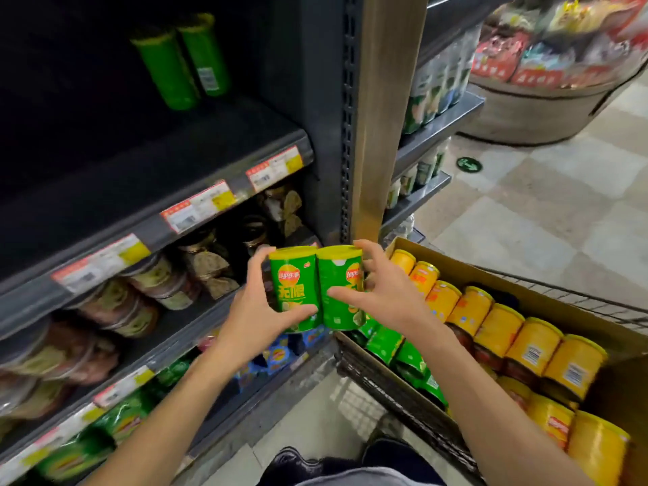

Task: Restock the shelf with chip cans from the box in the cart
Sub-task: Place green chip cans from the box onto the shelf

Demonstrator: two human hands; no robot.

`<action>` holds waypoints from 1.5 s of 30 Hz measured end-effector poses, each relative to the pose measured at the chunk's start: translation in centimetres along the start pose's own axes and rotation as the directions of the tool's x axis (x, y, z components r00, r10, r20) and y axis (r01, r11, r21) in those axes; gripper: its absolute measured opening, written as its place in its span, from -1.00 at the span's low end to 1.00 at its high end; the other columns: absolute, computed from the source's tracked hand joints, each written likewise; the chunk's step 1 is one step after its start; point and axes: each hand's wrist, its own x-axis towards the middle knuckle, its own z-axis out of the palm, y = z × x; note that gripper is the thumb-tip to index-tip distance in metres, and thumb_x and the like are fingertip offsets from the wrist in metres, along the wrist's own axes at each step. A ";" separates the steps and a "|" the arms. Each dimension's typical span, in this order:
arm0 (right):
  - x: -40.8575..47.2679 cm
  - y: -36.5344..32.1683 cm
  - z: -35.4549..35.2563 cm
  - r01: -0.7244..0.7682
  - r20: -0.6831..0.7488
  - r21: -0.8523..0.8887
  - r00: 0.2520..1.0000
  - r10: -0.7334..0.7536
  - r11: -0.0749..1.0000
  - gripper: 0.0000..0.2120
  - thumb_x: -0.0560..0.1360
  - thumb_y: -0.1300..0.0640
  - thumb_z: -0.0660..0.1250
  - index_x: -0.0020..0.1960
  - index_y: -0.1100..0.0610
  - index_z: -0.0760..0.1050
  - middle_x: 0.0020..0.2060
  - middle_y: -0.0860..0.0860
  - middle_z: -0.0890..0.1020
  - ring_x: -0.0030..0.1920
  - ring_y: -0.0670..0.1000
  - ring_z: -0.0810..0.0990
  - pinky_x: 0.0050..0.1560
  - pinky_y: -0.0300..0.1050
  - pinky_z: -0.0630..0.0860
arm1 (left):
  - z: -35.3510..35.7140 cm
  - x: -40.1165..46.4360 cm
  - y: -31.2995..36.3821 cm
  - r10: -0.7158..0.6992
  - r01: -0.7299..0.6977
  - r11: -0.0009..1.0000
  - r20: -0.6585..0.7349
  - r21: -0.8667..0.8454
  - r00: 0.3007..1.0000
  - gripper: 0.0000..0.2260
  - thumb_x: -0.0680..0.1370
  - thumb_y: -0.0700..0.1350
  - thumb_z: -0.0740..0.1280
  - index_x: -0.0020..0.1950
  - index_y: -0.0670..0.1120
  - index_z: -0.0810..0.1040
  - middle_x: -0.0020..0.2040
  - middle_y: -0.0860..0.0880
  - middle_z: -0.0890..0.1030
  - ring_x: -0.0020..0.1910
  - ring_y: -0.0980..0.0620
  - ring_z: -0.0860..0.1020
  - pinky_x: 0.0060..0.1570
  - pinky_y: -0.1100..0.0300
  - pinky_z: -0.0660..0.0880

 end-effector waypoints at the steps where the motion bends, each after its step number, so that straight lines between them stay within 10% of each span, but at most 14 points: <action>1: 0.1 -1.7 0.6 0.052 -0.001 -0.021 0.999 -0.052 0.998 -0.17 0.24 -0.39 0.48 0.40 -0.28 0.19 0.07 -0.15 0.65 0.04 -0.10 0.65 0.05 0.06 0.63 | -1.7 -0.7 0.4 0.027 -0.026 1.000 -0.042 0.014 0.999 -0.17 0.32 -0.01 0.62 0.37 0.27 0.14 0.10 0.37 0.46 0.08 0.50 0.44 -0.02 0.59 0.32; 6: 0.3 -9.8 2.4 0.255 -0.026 -0.046 0.966 -0.256 0.966 -0.18 0.30 -0.30 0.50 0.44 -0.22 0.20 0.03 -0.19 0.64 -0.06 -0.20 0.65 0.02 -0.05 0.64 | -8.8 -3.3 2.6 0.161 -0.157 0.987 -0.198 0.037 0.967 -0.18 0.33 -0.08 0.61 0.39 0.16 0.15 0.09 0.41 0.42 0.03 0.64 0.37 -0.03 0.68 0.23; 9: 1.1 -13.2 3.0 0.335 -0.037 -0.021 0.941 -0.335 0.942 -0.18 0.27 -0.35 0.48 0.42 -0.24 0.22 0.02 -0.15 0.66 -0.03 -0.13 0.67 0.02 0.05 0.64 | -12.1 -3.7 3.5 0.197 -0.194 0.980 -0.218 0.037 0.956 -0.14 0.32 -0.01 0.60 0.43 0.16 0.12 0.19 0.29 0.48 0.16 0.38 0.48 0.19 0.40 0.39; 15: 3.5 -17.9 3.6 0.457 -0.105 -0.019 0.884 -0.456 0.889 -0.18 0.35 -0.21 0.53 0.49 -0.19 0.21 0.15 -0.21 0.62 0.06 -0.20 0.63 0.12 0.01 0.61 | -16.1 -2.7 5.2 0.256 -0.243 0.967 -0.335 0.080 0.907 -0.18 0.34 -0.06 0.60 0.38 0.23 0.11 0.08 0.22 0.53 0.02 0.33 0.57 -0.06 0.53 0.43; 21: 6.5 -21.0 4.6 0.571 -0.202 -0.133 0.784 -0.586 0.810 -0.17 0.36 -0.30 0.43 0.52 -0.19 0.14 0.18 -0.13 0.62 0.09 -0.05 0.65 0.02 0.08 0.63 | -18.8 0.2 6.0 0.292 -0.304 0.952 -0.385 0.030 0.876 -0.19 0.34 -0.17 0.60 0.35 0.14 0.12 0.12 0.07 0.53 0.07 0.06 0.62 0.03 -0.02 0.61; 30: 12.9 -22.2 5.2 0.469 -0.130 -0.196 0.858 -0.497 0.861 -0.19 0.45 -0.24 0.41 0.52 -0.27 -0.01 0.33 -0.01 0.50 0.33 0.17 0.43 0.34 0.25 0.37 | -19.9 6.9 5.2 0.276 -0.251 0.961 -0.453 0.116 0.848 -0.21 0.33 -0.21 0.61 0.29 0.05 0.10 0.09 0.10 0.50 -0.04 0.20 0.63 0.00 0.18 0.61; 35: 15.4 -21.2 5.8 0.517 -0.156 -0.145 0.830 -0.535 0.844 -0.22 0.41 -0.16 0.50 0.47 -0.13 0.14 0.26 0.01 0.56 0.24 0.12 0.54 0.22 0.19 0.51 | -19.1 9.5 3.9 0.281 -0.232 0.959 -0.481 0.160 0.830 -0.21 0.30 -0.21 0.62 0.23 0.03 0.10 0.04 0.16 0.47 -0.08 0.43 0.56 -0.16 0.50 0.47; 45: 17.7 -19.8 6.2 0.536 -0.154 -0.184 0.812 -0.563 0.824 -0.21 0.41 -0.20 0.47 0.49 -0.15 0.12 0.27 0.02 0.56 0.21 0.12 0.57 0.14 0.13 0.56 | -17.6 10.9 2.4 0.285 -0.250 0.958 -0.539 0.139 0.792 -0.22 0.34 -0.22 0.60 0.27 0.05 0.10 0.11 0.21 0.43 0.01 0.40 0.53 -0.10 0.49 0.47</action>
